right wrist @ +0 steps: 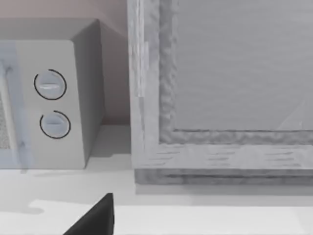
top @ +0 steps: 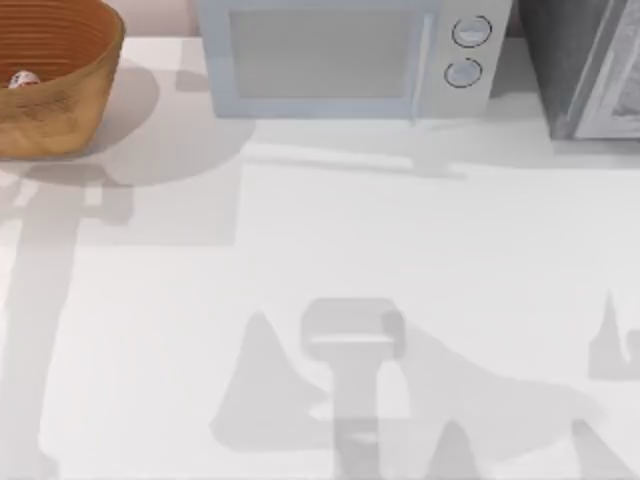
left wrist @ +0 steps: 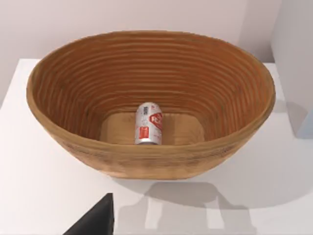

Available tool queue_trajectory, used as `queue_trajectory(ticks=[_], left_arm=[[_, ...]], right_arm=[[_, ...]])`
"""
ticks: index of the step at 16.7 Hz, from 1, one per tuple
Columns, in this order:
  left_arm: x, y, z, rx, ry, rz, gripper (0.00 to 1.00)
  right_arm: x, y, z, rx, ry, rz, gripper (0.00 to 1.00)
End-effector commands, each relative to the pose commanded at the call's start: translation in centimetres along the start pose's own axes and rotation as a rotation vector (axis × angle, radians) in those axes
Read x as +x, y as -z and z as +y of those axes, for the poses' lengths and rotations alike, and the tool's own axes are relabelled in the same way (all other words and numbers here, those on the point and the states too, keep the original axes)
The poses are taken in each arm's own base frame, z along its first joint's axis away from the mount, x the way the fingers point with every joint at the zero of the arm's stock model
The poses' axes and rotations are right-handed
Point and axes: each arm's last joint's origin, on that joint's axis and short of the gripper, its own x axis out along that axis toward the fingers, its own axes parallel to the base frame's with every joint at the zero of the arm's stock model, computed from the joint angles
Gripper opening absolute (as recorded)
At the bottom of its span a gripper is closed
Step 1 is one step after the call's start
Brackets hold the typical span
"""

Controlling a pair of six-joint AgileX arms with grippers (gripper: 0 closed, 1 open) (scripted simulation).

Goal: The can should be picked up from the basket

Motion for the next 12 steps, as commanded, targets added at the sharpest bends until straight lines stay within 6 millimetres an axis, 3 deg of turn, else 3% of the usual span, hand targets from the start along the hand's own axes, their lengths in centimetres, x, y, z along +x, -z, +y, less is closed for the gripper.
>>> queue_trajectory(ticks=[3,6,9,12], left_arm=[[4.9,-5.2,1.4,-0.010,0.012,0.143,1.00],[11.3,-8.4,3.0,-0.025,0.034,0.284,1.00],[18.2,-9.1,4.5,-0.043,0.062,0.417,1.00],[24.4,-7.6,5.8,-0.063,0.093,0.536,1.00]], right_arm=[[0.0,0.0,0.0,0.000,0.000,0.000,1.00],[0.0,0.0,0.0,0.000,0.000,0.000,1.00],[0.0,0.0,0.0,0.000,0.000,0.000,1.00],[0.0,0.0,0.0,0.000,0.000,0.000,1.00]])
